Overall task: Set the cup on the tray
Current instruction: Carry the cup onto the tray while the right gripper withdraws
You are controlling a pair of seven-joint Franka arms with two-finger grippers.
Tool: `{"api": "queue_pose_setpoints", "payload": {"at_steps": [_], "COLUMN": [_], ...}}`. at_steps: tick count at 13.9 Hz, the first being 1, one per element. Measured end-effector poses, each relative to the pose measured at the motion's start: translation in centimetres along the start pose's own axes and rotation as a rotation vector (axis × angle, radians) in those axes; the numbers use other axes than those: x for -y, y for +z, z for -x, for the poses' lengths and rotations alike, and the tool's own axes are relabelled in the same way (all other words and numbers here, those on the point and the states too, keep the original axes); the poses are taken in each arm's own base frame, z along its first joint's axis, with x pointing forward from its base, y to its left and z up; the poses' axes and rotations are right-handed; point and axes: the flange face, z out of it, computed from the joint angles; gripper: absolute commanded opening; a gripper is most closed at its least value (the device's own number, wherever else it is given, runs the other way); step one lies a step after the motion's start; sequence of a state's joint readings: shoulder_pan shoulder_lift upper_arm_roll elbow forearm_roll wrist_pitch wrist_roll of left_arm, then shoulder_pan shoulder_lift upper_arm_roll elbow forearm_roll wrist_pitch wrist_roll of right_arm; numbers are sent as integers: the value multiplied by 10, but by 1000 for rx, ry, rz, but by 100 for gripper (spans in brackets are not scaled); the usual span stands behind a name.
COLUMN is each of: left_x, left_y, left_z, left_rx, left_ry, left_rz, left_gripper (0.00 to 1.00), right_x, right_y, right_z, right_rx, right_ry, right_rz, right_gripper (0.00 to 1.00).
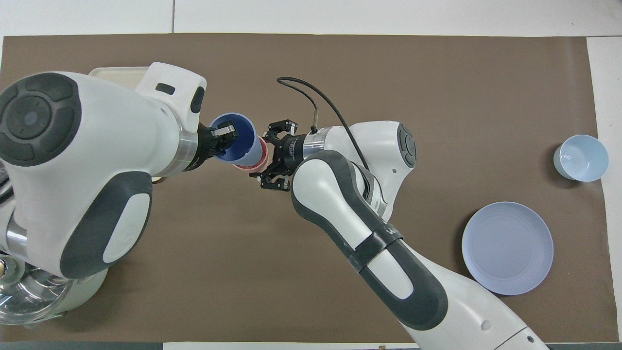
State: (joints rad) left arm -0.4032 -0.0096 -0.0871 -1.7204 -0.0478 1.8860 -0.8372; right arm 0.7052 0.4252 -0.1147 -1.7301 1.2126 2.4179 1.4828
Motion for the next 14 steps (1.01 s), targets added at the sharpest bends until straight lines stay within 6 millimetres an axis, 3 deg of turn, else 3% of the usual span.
{"api": "queue_pose_setpoints", "payload": {"at_steps": [3, 6, 9, 14], "left_x": [28, 95, 165, 228], "left_y": [-22, -17, 31, 132], "left_z": [-28, -86, -140, -188], "left_rx": [-24, -33, -55, -40], "left_ry": [-36, -22, -30, 12], "left_rz": [7, -1, 8, -19], "left_gripper": [0, 0, 0, 0], "right_x": [7, 32, 72, 114], "right_y": [-5, -30, -90, -222], "right_z": [-16, -49, -94, -200], "right_rx": [-13, -14, 30, 5], "right_ry": [16, 28, 15, -97], "right_rz": [-8, -3, 28, 107], "right_gripper": [0, 0, 0, 0]}}
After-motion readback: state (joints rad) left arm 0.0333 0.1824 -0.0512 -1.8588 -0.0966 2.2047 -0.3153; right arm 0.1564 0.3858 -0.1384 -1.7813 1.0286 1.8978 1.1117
